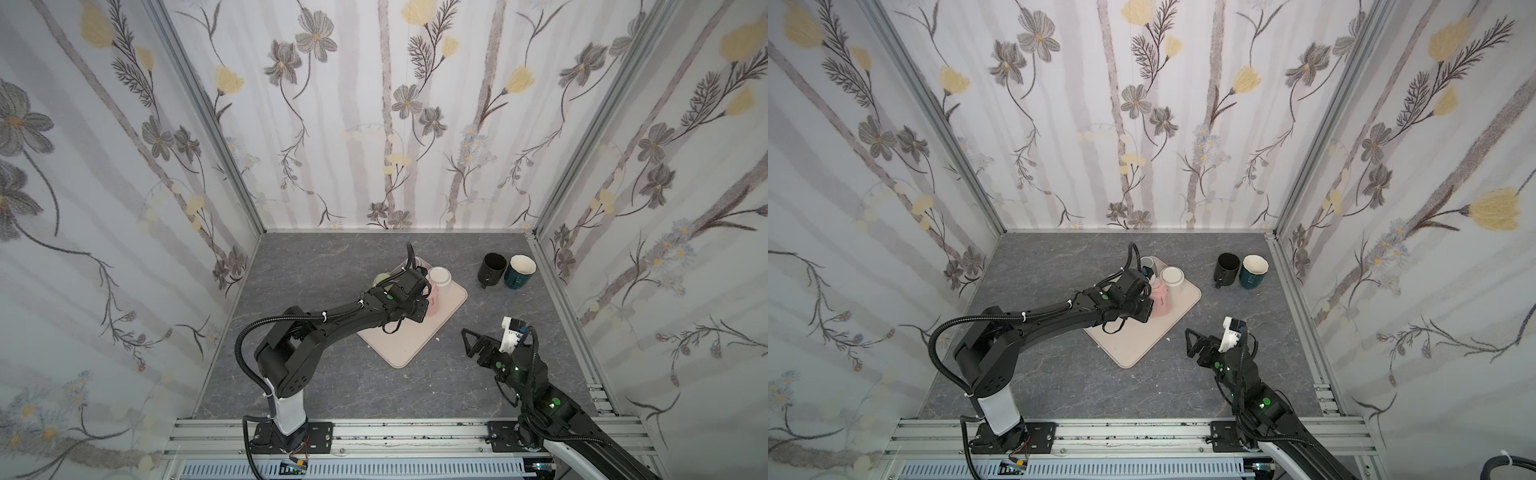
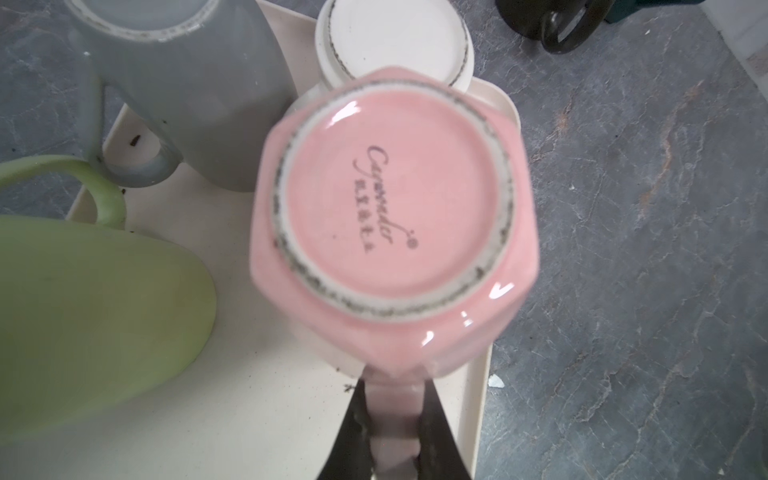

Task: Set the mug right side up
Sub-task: 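Lift the pink mug off the tray with the left gripper while the right gripper approaches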

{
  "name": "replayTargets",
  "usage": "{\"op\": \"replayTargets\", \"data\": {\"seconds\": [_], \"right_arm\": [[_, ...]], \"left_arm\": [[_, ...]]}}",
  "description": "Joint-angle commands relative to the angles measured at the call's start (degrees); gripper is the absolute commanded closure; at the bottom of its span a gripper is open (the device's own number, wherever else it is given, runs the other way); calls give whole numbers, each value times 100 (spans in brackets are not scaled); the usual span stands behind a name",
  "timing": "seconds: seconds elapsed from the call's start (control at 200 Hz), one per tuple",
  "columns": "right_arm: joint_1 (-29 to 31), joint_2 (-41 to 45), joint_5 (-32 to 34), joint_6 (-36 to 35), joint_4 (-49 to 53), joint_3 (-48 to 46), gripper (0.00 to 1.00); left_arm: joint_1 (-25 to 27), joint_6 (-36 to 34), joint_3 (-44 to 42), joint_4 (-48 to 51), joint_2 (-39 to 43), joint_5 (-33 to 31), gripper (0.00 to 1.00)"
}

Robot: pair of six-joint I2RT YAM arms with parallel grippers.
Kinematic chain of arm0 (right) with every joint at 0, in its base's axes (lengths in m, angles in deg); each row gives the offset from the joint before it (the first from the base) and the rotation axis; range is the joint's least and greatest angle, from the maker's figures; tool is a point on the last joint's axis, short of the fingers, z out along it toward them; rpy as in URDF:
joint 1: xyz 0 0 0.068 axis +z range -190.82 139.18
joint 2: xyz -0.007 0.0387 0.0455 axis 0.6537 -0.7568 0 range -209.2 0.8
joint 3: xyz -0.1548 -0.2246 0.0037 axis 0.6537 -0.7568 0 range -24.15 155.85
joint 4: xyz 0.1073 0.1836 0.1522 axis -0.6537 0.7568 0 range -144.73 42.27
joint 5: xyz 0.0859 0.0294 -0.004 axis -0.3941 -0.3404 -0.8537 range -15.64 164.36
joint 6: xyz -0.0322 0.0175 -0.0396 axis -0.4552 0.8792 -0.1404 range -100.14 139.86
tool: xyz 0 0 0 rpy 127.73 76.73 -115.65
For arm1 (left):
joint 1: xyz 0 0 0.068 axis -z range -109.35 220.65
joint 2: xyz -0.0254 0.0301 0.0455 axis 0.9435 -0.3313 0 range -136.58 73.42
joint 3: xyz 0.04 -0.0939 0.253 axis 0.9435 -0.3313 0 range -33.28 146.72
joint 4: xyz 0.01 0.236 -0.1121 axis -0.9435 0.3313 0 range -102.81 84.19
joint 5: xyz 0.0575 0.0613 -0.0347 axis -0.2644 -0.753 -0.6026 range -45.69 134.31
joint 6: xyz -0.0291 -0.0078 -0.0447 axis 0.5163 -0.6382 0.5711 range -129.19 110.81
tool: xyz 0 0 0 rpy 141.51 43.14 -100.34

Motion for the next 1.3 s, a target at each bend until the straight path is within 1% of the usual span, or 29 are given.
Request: {"op": "replayTargets", "data": {"seconds": [0.0,0.235,0.45,0.664,0.799,0.924,1.044,1.189,1.234,1.299], "right_arm": [[-40,14,-147,126,-353,-73,0],[-55,-43,-530,368,-864,-283,0],[-67,-209,-761,496,-1126,-304,0],[-88,-258,-846,517,-1107,-211,0],[-95,-386,-938,609,-1345,-164,0],[-98,-731,-947,552,-1409,93,0],[-91,-1203,-950,497,-1486,417,0],[-85,-1985,-1173,488,-1990,708,0],[-73,-2220,-1211,473,-1934,891,0],[1,-2473,-1096,464,-1945,1076,0]], "left_arm": [[-46,319,-157,-589,208,235,100],[-204,743,-656,-1112,694,630,100],[-349,962,-1044,-1376,1151,732,100],[-579,1429,-1651,-2059,1640,871,100],[-662,1479,-1791,-2140,1810,909,100],[-767,1575,-1944,-2332,1924,943,100],[-882,1675,-2007,-2489,1959,1119,100],[-984,1684,-2011,-2513,2002,1297,100],[-1014,1681,-2007,-2516,2033,1341,100],[-1065,1666,-2015,-2508,2096,1411,100]]}}
